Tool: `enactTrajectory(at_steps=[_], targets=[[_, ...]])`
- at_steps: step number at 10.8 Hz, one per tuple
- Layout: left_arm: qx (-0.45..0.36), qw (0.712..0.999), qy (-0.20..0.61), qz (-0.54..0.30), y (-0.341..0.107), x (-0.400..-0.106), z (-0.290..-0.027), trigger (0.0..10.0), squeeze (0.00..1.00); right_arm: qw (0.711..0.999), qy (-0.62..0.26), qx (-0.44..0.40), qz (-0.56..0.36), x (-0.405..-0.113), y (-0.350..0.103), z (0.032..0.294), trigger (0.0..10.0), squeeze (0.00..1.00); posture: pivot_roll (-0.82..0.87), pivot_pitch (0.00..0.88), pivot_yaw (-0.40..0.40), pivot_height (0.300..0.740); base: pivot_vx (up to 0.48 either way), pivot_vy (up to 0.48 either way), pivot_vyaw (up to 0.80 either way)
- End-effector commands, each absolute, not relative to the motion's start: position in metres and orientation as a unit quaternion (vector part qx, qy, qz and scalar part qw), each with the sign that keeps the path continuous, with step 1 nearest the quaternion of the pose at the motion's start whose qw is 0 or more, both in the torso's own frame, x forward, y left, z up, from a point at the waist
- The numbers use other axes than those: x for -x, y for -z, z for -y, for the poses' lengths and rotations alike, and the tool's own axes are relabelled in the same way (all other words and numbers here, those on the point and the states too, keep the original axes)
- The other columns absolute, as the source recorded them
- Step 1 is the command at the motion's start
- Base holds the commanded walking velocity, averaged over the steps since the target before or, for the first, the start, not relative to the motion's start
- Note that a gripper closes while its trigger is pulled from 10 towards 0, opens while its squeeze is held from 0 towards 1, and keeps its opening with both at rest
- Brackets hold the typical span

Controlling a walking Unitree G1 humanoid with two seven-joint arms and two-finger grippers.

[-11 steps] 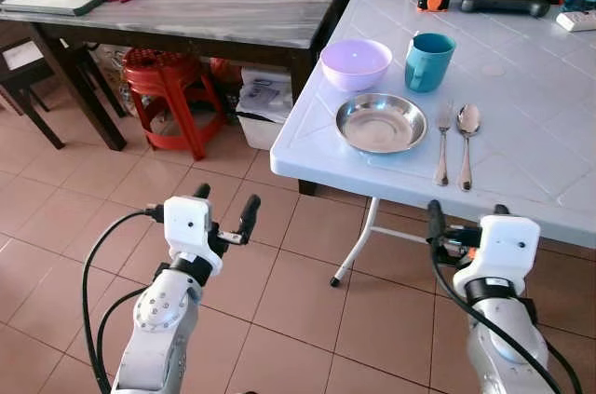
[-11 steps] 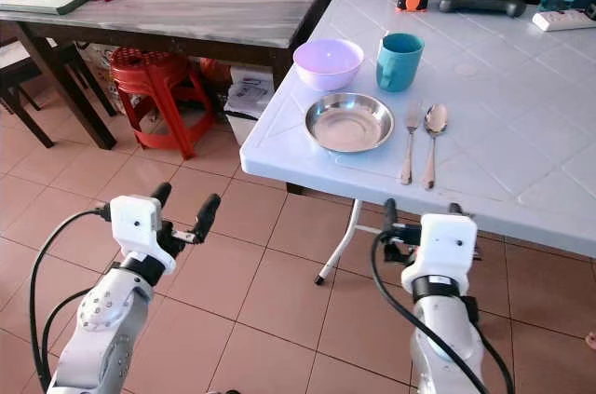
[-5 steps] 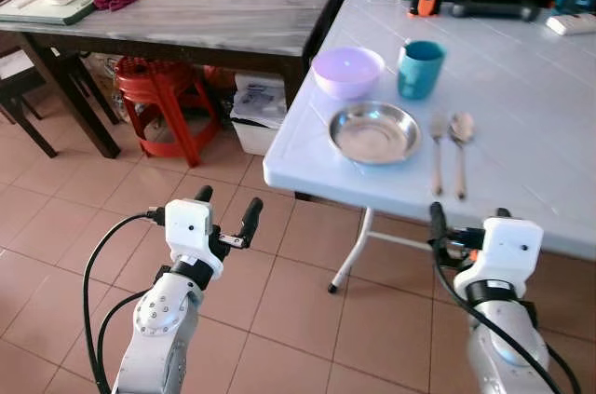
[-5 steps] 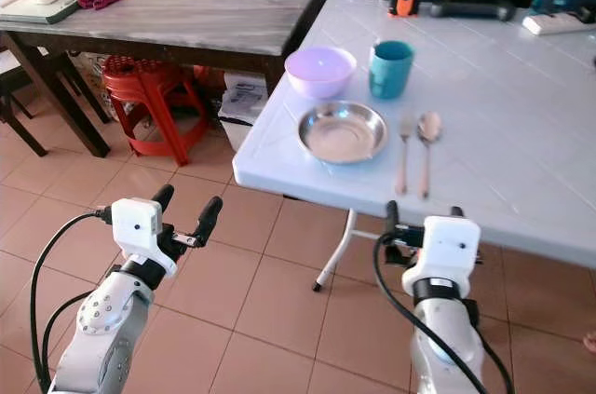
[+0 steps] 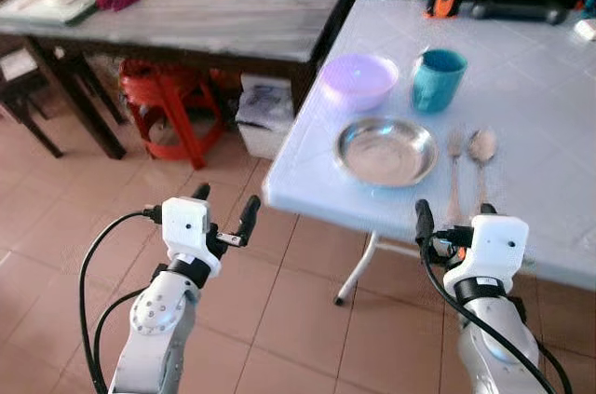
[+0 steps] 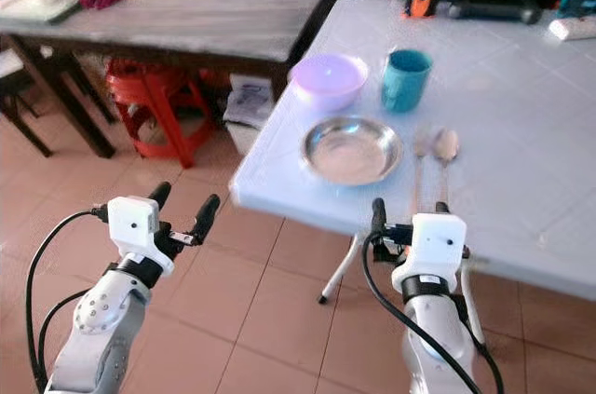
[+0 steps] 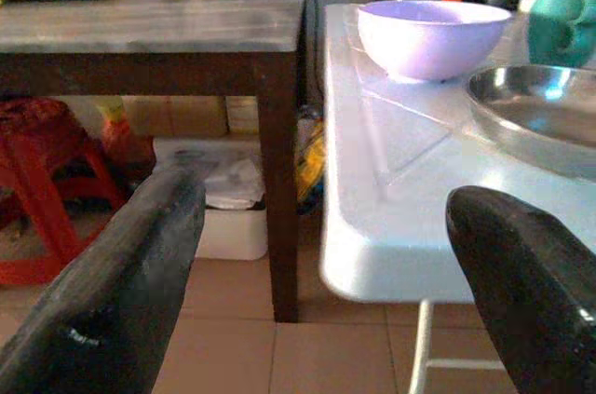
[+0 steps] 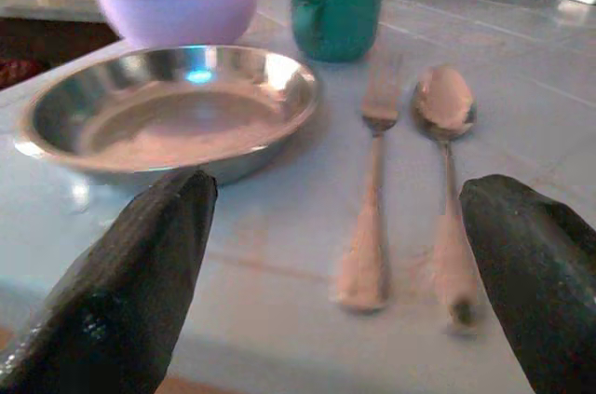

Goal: Setting the table

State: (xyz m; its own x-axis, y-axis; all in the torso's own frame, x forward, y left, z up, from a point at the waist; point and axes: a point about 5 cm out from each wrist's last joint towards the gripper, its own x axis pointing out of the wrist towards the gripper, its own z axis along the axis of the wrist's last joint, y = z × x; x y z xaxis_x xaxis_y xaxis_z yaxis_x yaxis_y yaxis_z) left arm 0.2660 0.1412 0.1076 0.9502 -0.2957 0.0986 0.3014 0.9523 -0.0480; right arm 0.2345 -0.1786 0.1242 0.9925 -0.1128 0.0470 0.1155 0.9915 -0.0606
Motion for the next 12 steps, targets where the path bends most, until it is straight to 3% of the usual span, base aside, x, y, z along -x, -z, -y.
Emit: enactTrajectory(at_steps=[1, 7, 12], targets=[[0.023, 0.987, 0.154, 0.042, -0.107, -0.265, -0.143, 10.0, 0.0, 0.998, 0.058, 0.026, 0.026, -0.234, -0.126, 0.178, 10.0, 0.0, -0.06, 0.108, 0.082, 0.74, 0.382, 0.0, 0.0], [0.014, 0.986, 0.162, 0.04, -0.107, -0.265, -0.144, 10.0, 0.0, 0.998, 0.052, 0.033, 0.031, -0.232, -0.128, 0.174, 10.0, 0.0, -0.06, 0.11, 0.087, 0.74, 0.421, 0.0, 0.0], [-0.001, 0.983, 0.179, 0.052, -0.108, -0.256, -0.15, 10.0, 0.0, 0.997, -0.011, 0.055, 0.045, -0.232, -0.133, 0.156, 10.0, 0.0, -0.05, 0.117, 0.078, 0.74, 0.0, 0.0, 0.0]])
